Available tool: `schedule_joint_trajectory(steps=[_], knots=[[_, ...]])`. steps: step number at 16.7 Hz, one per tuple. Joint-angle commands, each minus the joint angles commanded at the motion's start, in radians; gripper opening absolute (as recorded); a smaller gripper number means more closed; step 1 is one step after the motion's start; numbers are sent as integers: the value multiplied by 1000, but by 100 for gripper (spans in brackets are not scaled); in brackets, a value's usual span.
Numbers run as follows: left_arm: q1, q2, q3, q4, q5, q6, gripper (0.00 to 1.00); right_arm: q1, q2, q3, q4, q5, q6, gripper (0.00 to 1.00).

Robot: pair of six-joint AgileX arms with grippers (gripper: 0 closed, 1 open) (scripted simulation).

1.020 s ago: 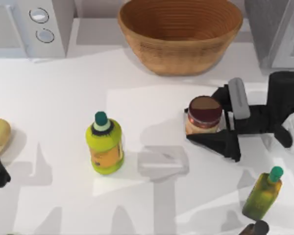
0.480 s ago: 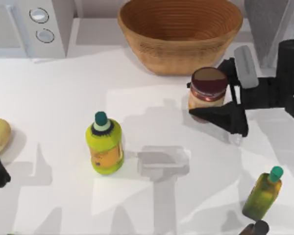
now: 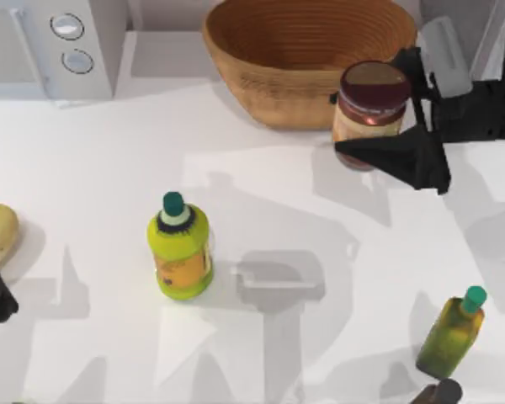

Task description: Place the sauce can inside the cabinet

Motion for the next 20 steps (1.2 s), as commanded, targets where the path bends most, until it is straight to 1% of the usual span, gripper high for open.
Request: schedule_joint_trajectory(steps=[4,6,8,10,13,20], knots=[[0,0,0,0,0,0,100,-1,-7,-7,0,6,3,0],[0,0,0,0,0,0,100,-5,-58,-35,-17,40,14,0],[0,0,0,0,0,0,100,-17,-150,-84,-47,104,36,0],[0,0,0,0,0,0,100,-36,-276,-152,-88,192,67,0],[0,0,0,0,0,0,100,-72,-511,-281,-161,359,130,0],[0,0,0,0,0,0,100,-150,-1169,-643,-330,819,279,0]])
